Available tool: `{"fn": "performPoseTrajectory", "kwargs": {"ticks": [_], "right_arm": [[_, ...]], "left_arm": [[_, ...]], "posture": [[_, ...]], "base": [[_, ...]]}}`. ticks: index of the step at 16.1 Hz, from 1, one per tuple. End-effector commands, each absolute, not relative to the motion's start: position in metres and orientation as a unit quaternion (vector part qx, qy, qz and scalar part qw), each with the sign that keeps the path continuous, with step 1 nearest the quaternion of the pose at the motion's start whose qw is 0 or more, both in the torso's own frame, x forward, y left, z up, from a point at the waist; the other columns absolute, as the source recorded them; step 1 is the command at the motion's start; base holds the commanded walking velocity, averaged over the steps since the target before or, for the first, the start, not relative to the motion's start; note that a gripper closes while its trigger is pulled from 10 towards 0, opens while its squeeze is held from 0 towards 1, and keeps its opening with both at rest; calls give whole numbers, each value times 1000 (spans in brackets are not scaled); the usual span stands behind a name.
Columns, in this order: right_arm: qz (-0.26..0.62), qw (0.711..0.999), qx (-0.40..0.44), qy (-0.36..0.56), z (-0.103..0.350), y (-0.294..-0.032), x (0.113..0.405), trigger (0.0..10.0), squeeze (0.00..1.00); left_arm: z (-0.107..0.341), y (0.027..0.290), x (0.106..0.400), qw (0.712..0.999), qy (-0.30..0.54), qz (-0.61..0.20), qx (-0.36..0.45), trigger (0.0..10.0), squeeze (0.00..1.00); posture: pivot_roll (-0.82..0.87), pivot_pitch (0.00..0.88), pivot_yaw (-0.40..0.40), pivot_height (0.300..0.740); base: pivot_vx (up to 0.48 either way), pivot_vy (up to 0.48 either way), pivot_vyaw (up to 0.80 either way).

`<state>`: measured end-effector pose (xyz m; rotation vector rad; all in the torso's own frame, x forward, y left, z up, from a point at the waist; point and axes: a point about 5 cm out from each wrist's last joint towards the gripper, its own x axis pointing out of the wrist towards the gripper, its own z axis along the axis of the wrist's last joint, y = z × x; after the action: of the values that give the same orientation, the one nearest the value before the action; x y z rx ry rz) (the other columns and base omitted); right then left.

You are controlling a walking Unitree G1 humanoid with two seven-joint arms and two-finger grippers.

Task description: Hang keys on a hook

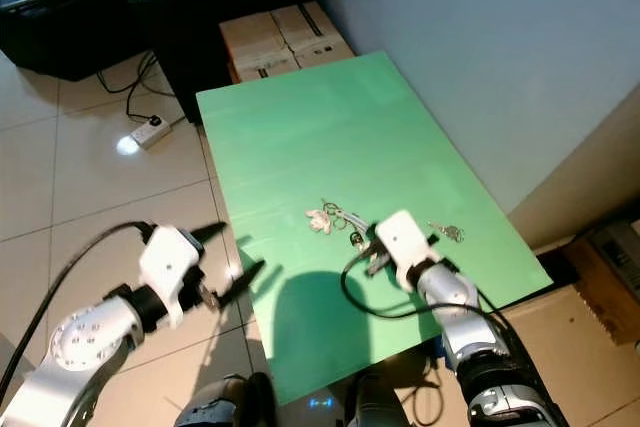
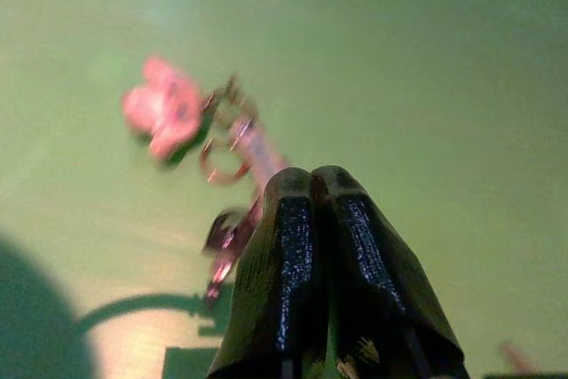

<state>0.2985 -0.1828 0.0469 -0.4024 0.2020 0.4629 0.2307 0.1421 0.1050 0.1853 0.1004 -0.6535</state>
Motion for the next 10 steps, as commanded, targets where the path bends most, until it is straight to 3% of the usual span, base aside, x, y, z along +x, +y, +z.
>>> {"fn": "performPoseTrajectory", "kwargs": {"ticks": [1,5,8,10], "right_arm": [[214,955,-186,88,51,-183,299,10000,0],[211,956,-192,75,62,-180,306,10000,0],[212,957,-184,78,60,-174,308,10000,0],[204,959,-179,81,58,-172,309,10000,0]], "left_arm": [[99,156,236,956,57,-274,88,10000,0],[104,184,249,970,46,-210,113,10000,0],[112,180,241,958,34,-262,115,10000,0],[115,184,241,961,32,-251,115,10000,0]], "posture": [[-25,152,35,740],[-22,149,23,740],[9,167,48,740],[36,180,70,740]], "base": [[0,0,0],[0,0,0],[0,0,0],[0,0,0]]}}
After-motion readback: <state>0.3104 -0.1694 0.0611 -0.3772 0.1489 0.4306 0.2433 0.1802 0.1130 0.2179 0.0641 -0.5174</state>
